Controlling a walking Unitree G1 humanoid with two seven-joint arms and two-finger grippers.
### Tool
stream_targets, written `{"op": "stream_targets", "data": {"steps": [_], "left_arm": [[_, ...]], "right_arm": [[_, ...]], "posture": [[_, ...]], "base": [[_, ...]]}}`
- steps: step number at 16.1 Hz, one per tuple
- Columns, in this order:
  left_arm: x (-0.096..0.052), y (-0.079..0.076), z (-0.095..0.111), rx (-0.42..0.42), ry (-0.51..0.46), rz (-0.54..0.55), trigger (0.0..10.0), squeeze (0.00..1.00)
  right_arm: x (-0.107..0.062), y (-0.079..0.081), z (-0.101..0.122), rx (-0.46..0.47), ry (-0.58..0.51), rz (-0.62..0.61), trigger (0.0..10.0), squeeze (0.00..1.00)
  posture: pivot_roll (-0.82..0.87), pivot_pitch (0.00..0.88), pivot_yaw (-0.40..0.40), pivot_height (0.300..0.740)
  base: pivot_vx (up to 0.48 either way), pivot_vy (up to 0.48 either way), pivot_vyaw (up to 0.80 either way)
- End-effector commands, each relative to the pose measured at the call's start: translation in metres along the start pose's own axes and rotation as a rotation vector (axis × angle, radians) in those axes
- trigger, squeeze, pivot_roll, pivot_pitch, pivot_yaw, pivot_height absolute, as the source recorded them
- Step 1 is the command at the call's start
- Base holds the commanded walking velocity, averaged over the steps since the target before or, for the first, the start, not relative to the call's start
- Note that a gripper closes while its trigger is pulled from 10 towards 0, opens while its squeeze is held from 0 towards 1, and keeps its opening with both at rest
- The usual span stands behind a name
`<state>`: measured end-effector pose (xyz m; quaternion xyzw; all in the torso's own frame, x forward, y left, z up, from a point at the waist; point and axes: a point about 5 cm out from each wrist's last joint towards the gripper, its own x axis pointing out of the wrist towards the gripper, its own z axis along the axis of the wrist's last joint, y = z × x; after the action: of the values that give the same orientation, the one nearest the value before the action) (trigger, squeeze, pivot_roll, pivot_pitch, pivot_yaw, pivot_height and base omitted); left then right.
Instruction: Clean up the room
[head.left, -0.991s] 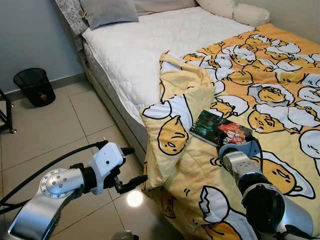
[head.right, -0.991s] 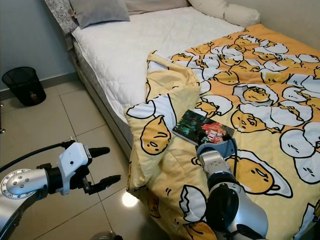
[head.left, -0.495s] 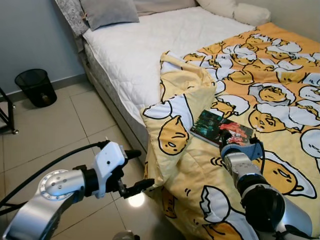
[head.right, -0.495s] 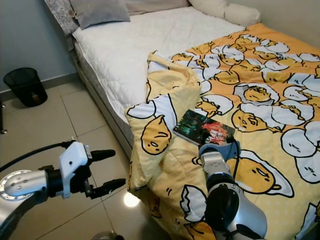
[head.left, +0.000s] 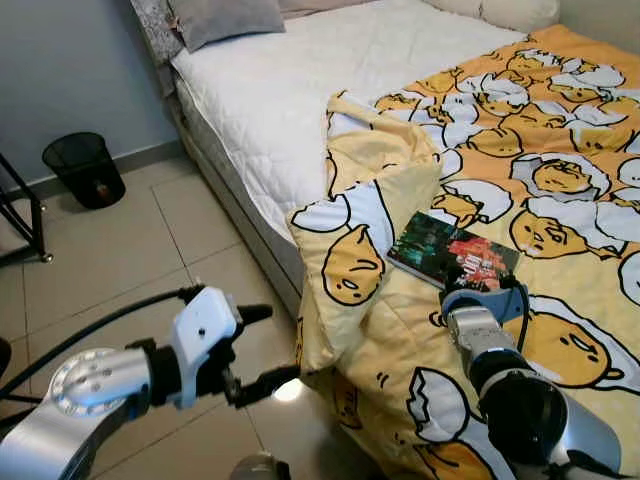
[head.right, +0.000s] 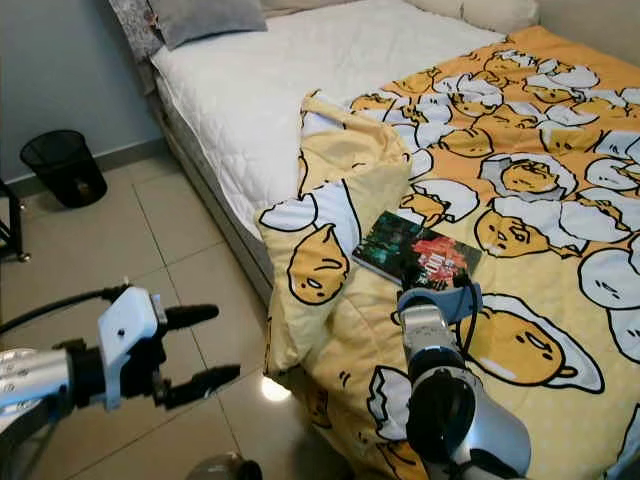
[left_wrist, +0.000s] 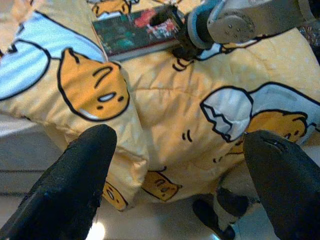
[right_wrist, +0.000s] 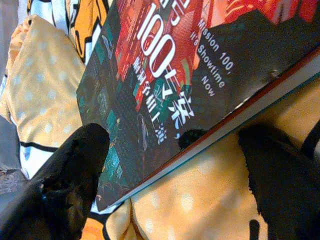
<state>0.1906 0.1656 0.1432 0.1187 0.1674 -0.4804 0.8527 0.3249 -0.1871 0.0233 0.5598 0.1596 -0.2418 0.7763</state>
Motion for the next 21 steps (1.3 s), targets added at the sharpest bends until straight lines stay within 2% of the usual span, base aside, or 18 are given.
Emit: {"op": "stream_targets", "data": {"steps": [1, 4, 5, 7, 9, 10, 12, 21], "left_arm": [[-0.004, -0.001, 0.002, 0.006, 0.007, 0.008, 10.0, 1.0], [-0.005, -0.001, 0.002, 0.007, 0.007, 0.019, 10.0, 1.0], [-0.005, -0.001, 0.003, 0.006, 0.004, 0.025, 10.0, 1.0], [-0.004, -0.002, 0.004, 0.006, 0.002, 0.026, 10.0, 1.0], [-0.004, -0.003, 0.004, 0.006, -0.001, 0.026, 10.0, 1.0], [-0.005, -0.003, 0.004, 0.005, 0.002, 0.028, 10.0, 1.0], [-0.006, -0.004, 0.003, 0.003, 0.005, 0.03, 10.0, 1.0], [-0.004, -0.007, 0.005, -0.004, -0.01, 0.034, 10.0, 1.0]], "right_arm": [[0.0, 0.005, -0.006, 0.026, 0.017, 0.011, 10.0, 0.0], [0.002, 0.022, 0.006, 0.121, -0.038, 0.092, 10.0, 0.0], [0.003, 0.033, 0.014, 0.144, -0.075, 0.143, 10.0, 0.0], [0.003, 0.039, 0.018, 0.14, -0.092, 0.174, 10.0, 0.0], [0.004, 0.04, 0.019, 0.14, -0.094, 0.169, 8.4, 0.0], [0.004, 0.036, 0.017, 0.136, -0.088, 0.143, 2.8, 0.0], [0.004, 0.037, 0.014, 0.126, -0.078, 0.142, 0.0, 0.0], [0.004, 0.04, 0.018, 0.122, -0.081, 0.143, 0.0, 0.0]], "posture": [[0.2, 0.118, 0.038, 0.74], [0.2, 0.106, 0.032, 0.74], [0.19, 0.095, 0.03, 0.74], [0.19, 0.091, 0.028, 0.74], [0.19, 0.09, 0.026, 0.74], [0.2, 0.091, 0.024, 0.74], [0.2, 0.093, 0.023, 0.74], [0.19, 0.095, 0.016, 0.74]], "base": [[0.0, 0.0, 0.0], [0.0, 0.0, 0.0], [0.0, 0.0, 0.0], [0.0, 0.0, 0.0], [0.0, 0.0, 0.0], [0.0, 0.0, 0.0], [0.0, 0.0, 0.0], [0.0, 0.0, 0.0]]}}
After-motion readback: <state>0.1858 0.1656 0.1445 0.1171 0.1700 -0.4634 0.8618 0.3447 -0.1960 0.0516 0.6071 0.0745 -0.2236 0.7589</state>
